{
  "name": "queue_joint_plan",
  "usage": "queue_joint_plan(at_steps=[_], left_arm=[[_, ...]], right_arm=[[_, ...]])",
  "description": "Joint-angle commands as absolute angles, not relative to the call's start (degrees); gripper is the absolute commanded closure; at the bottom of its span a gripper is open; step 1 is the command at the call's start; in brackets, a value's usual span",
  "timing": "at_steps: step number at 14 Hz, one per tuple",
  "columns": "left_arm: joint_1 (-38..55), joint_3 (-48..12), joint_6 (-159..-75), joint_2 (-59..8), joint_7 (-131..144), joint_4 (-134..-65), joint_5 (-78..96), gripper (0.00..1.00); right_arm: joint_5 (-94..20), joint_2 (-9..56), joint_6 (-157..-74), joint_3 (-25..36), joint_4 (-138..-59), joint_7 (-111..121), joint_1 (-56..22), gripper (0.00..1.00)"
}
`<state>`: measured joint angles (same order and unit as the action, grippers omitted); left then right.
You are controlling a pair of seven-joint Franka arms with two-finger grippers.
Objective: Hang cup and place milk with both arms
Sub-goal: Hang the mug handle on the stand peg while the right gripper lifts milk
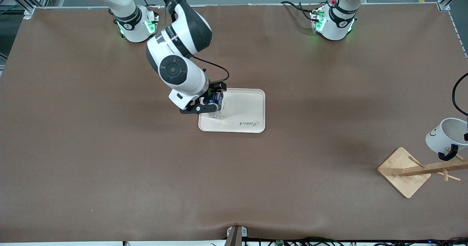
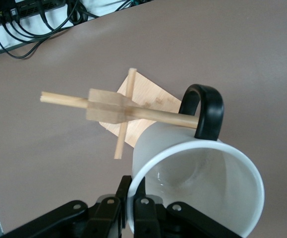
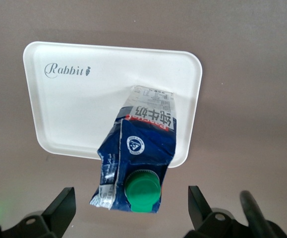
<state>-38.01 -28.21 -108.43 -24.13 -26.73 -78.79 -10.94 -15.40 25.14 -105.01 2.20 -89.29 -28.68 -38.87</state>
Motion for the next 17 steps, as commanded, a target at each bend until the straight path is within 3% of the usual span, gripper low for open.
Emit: queue_joint_plan(at_steps=[1,2,4,5,8,10,15,17], left_arm=[[-38.76,-28.74,-108.98,-26.36,-27.25,-75.85,-10.02,1.0],[-38.76,-28.74,-108.98,-26.8,-27.16,-75.5,-10.02,1.0],[-38.32,-28.74,-109.25,-26.81,-25.76,-75.23,-10.02,0.29],[-38.06,-29.0,-109.25,-26.63,-23.84,-75.32,-10.02,0.0],[-38.06,-30.14,-108.63,-24.79,-19.09,-75.5,-9.14,0.0],[-37.88,-31.11,-107.41,-23.21,-14.35,-75.85,-9.14,0.0],[-37.71,-36.64,-97.14,-18.12,1.2,-76.03,-9.93,0.0],[-37.71,-39.36,-93.53,-16.27,7.44,-76.55,-10.02,0.0]], right_arm=[[-14.06,25.22,-105.56,2.64,-89.91,-29.79,-39.73,0.0],[-13.98,25.22,-106.34,2.72,-90.26,-29.88,-39.9,0.0],[-13.89,25.22,-108.97,2.72,-92.19,-29.8,-40.51,0.0],[-13.89,25.14,-110.38,2.64,-93.42,-29.79,-40.6,0.0],[-13.8,24.87,-119.14,2.72,-98.5,-29.88,-42.44,0.0],[-14.06,24.52,-118.41,2.55,-99.32,-31.54,-42.37,1.0],[-13.89,24.61,-110.32,2.81,-93.8,-32.52,-41.75,1.0],[-13.8,25.13,-104.0,2.9,-88.01,-32.35,-39.91,1.0]])
